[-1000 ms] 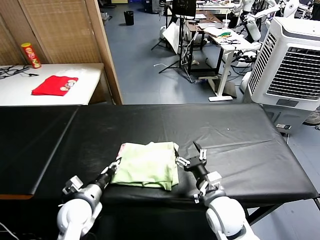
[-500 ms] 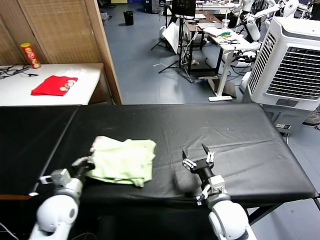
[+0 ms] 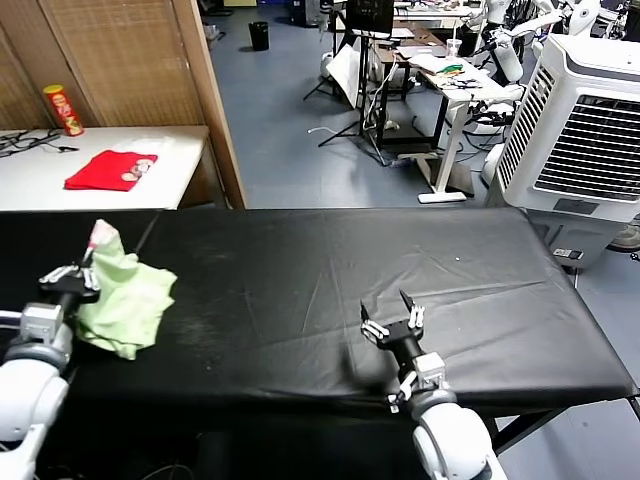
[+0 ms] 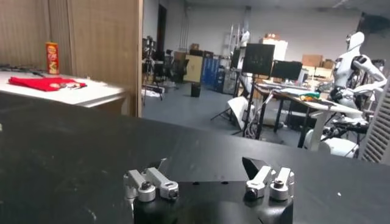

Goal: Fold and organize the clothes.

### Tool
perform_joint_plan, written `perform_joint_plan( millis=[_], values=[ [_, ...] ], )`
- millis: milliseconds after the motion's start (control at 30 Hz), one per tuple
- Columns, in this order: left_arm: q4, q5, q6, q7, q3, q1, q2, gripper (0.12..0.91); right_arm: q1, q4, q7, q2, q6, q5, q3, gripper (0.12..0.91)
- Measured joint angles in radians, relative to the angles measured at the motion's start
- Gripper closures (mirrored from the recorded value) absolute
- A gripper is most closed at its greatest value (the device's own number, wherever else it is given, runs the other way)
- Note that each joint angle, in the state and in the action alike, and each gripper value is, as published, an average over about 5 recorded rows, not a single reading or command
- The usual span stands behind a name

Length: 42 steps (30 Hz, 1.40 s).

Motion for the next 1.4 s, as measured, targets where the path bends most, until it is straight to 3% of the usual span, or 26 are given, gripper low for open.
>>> perform_joint_plan(
  millis=[400,567,700,800,933,1100,1200,1400],
  values=[
    [-0.051,-0.181,0.076,-0.093,0.273,-0.102,-0.170,0.891,-0.047,0.031,-0.002,-0.011,0.001,0.001,0.055,0.227],
    [-0.031,-0.134,0.064,-0.097,0.374,-0.139,-0.260,0.891,-0.053,0.033,-0.004,-0.011,0.002,0.009,0.070,0.227],
    [-0.001,-0.049,0.019,-0.073,0.439,-0.138,-0.339,0.876,-0.040,0.028,-0.021,-0.020,-0.008,0.057,0.064,0.227],
    [0.021,0.018,-0.019,-0.049,0.481,-0.127,-0.390,0.771,-0.021,0.017,-0.044,-0.031,-0.038,0.119,0.052,0.227],
    [0.026,0.064,-0.086,0.001,0.526,-0.104,-0.424,0.554,0.016,-0.004,-0.064,-0.049,-0.103,0.233,0.025,0.227],
    [0.000,0.052,-0.162,0.053,0.530,-0.074,-0.421,0.296,0.087,-0.045,-0.048,-0.052,-0.191,0.402,-0.029,0.227],
    [-0.022,0.042,-0.184,0.057,0.510,-0.058,-0.406,0.241,0.154,-0.097,-0.055,-0.035,-0.222,0.472,-0.082,0.227],
    [-0.066,0.054,-0.206,0.050,0.451,-0.008,-0.377,0.232,0.313,-0.255,-0.078,0.023,-0.248,0.552,-0.200,0.227]
  ],
)
